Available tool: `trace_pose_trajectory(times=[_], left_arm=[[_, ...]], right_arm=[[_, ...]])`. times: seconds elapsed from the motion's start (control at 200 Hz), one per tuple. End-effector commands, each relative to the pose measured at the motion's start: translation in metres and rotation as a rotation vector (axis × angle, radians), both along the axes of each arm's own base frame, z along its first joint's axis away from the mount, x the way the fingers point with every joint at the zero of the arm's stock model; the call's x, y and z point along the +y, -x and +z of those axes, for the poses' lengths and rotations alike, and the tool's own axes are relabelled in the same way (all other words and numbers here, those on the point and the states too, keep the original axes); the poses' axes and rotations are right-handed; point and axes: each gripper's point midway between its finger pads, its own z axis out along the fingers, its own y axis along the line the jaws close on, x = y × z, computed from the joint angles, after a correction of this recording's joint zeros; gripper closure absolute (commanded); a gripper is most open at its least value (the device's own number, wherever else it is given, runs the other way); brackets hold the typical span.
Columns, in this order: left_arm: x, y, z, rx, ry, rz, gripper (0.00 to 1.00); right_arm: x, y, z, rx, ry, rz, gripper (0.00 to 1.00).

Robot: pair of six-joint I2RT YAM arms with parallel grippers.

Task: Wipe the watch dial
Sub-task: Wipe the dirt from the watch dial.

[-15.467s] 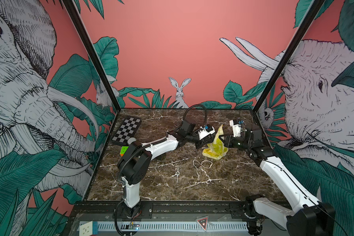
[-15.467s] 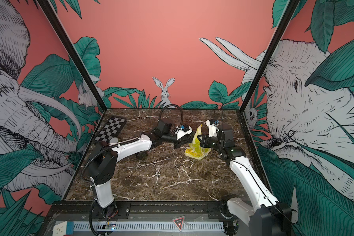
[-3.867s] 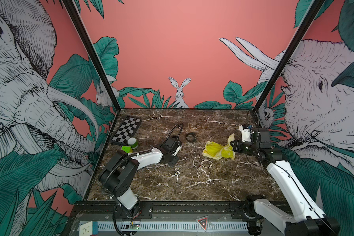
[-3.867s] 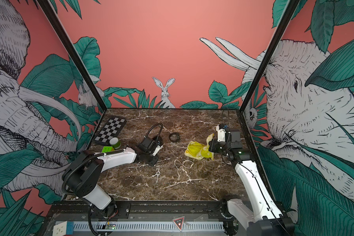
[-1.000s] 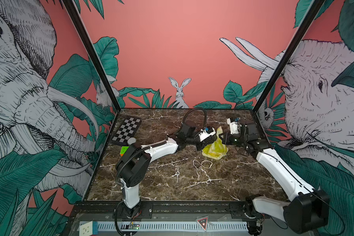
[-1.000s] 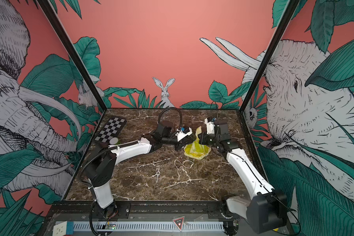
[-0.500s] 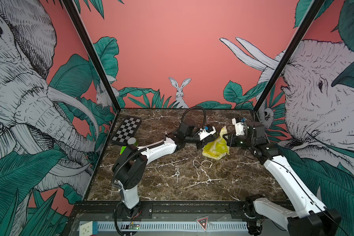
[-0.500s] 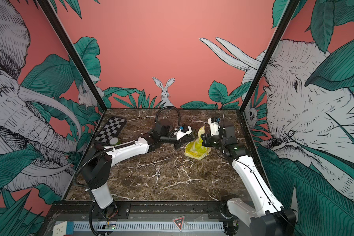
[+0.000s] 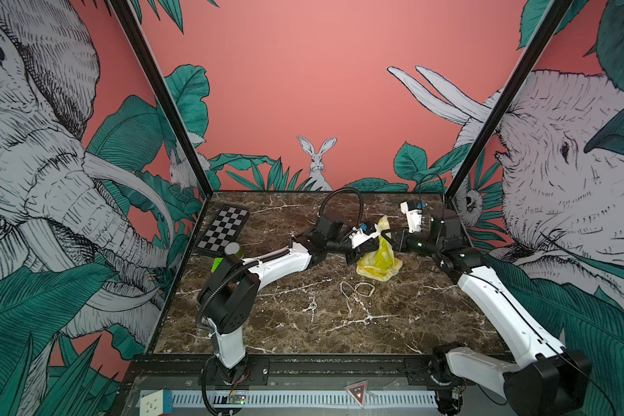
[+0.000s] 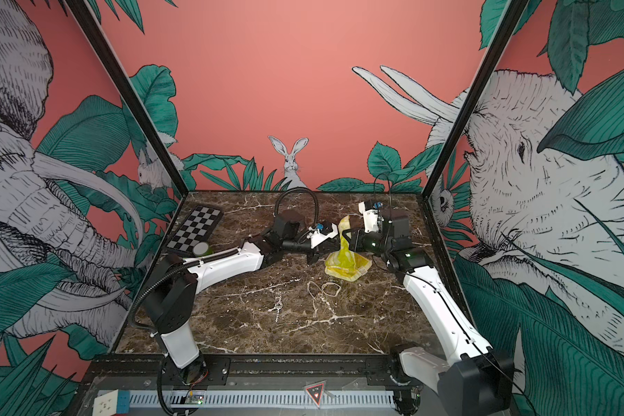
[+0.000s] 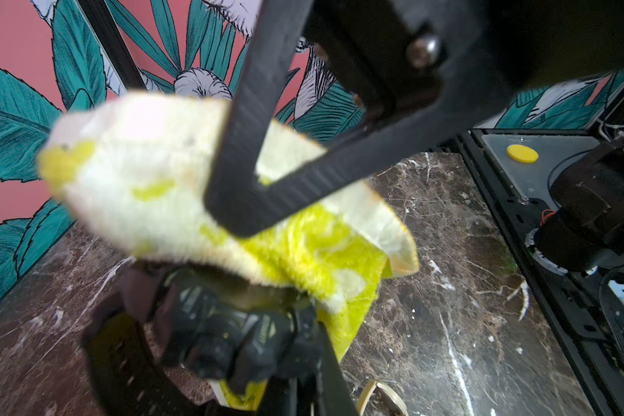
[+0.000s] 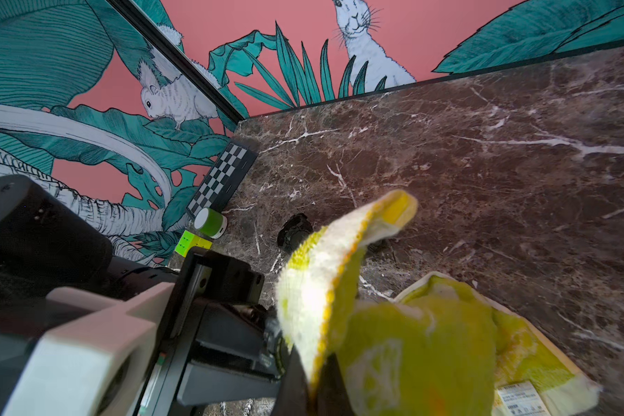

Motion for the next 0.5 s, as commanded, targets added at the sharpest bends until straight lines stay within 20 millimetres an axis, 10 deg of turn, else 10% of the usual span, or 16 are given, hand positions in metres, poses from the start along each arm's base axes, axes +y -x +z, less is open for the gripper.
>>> trace_pose_trajectory(times=[0.0,0.495], left_arm=[[-0.006,0.006,0.024,-0.057,0.064,-0.043,1.0],[-0.004,-0.003,0.041,-0.134,0.128,0.012,1.0]], right_arm=[[0.016,-0.003,0.015,-0.06,-0.014,0.048,1.0],[-0.017,0.009,-0.056,0.065,0.351,-0.076,1.0]])
